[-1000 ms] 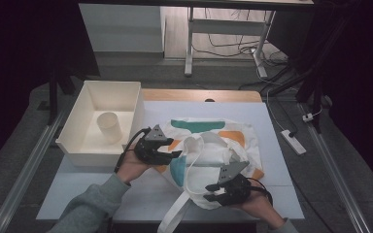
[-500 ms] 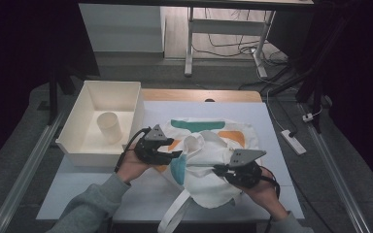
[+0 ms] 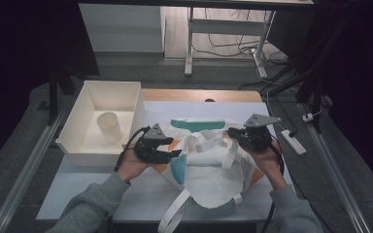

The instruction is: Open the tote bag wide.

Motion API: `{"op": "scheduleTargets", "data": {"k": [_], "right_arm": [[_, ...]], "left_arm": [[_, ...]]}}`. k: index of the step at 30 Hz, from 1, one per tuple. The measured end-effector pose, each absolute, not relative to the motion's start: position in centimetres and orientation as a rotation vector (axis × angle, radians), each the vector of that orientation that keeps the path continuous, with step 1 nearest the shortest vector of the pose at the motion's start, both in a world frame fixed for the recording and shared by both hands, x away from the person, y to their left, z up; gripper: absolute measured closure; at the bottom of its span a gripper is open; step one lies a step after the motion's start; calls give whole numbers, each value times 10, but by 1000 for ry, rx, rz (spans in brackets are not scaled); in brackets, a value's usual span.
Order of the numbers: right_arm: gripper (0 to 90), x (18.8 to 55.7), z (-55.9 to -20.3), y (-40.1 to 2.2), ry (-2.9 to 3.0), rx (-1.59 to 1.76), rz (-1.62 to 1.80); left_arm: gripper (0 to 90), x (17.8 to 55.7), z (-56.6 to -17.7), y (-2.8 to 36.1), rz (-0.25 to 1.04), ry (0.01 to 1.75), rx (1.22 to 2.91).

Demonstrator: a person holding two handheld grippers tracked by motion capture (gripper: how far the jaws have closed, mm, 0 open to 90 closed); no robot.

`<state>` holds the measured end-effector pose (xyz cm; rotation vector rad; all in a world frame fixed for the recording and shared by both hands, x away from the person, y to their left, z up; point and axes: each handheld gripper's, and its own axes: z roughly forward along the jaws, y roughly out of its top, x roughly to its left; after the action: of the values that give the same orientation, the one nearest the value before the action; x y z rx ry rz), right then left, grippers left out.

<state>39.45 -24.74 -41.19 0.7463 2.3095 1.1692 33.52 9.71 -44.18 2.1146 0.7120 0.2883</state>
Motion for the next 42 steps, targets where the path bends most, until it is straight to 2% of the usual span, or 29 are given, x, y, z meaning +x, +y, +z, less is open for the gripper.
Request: {"op": "scheduleTargets", "data": {"k": [5,16,22,24,25,26,27,30,34,37,42], "right_arm": [[832,436,-410,-258,2256,901,1150],[832,479,-417,-277,2137,1115,1153],[829,496,-435,-283,2149,1204,1027],[792,501,-442,-289,2164,1259,1003],[700,502,-446,-292,2174,1283,993],[590,502,-447,-294,2161,1301,972],[516,500,-447,-295,2146,1308,961],[388,488,-439,-298,2116,1304,1011],[349,463,-424,-297,2116,1223,1095],[370,432,-419,-289,2197,1112,1198],[379,403,-425,-273,2305,1008,1260]], "left_arm": [[449,337,-443,98,284,717,2112],[449,337,-443,98,287,715,2115],[448,337,-443,97,288,715,2119],[447,337,-443,98,290,714,2119],[447,337,-443,98,291,714,2118],[447,337,-443,98,290,714,2117],[447,337,-443,98,290,714,2116],[446,339,-444,98,289,718,2120],[445,339,-445,97,291,719,2125],[445,338,-445,96,295,717,2125],[438,338,-445,94,299,715,2130]]}}
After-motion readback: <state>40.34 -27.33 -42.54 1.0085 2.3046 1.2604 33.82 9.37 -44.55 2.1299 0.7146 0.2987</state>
